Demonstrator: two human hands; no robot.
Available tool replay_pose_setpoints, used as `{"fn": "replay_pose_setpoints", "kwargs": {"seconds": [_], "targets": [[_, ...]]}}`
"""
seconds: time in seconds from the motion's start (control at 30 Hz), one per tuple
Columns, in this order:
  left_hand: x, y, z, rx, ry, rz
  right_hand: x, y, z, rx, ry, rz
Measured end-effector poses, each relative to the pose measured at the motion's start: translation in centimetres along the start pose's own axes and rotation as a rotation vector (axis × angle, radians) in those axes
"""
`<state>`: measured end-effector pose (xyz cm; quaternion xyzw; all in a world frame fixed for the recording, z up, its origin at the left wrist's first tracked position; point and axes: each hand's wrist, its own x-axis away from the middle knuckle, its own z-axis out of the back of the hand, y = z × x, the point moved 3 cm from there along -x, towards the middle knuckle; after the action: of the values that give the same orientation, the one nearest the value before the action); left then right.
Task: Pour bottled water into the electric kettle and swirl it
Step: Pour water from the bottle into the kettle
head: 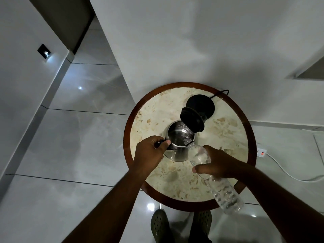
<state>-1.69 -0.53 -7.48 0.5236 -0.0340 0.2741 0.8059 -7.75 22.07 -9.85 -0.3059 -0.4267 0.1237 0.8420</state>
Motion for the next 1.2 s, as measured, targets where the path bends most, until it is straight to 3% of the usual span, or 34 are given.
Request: {"fn": "replay_pose_setpoints", "kwargs": {"seconds": [0.43,0.7,0.97,1.2], "targets": [[-0.5,0.6,-0.6,-0.034,0.032,-0.006,-0.4,0.1,0.1,-0.024,-0.033,0.027],[0.1,2.9,-2.7,-0.112,-0.031,-0.237,-1.2,0.5,-0.8,0.005,0.251,0.236],[0.8,7.3,-6.2,-0.610,-0.121,-0.542,-1.5,2.5,-1.8,0.005,0.476,0.349],[1.8,11.1,-12.5,-0.915,-0.272,-0.669,-0.8,6.1,-0.7,-0.173,0.621,0.227]]}}
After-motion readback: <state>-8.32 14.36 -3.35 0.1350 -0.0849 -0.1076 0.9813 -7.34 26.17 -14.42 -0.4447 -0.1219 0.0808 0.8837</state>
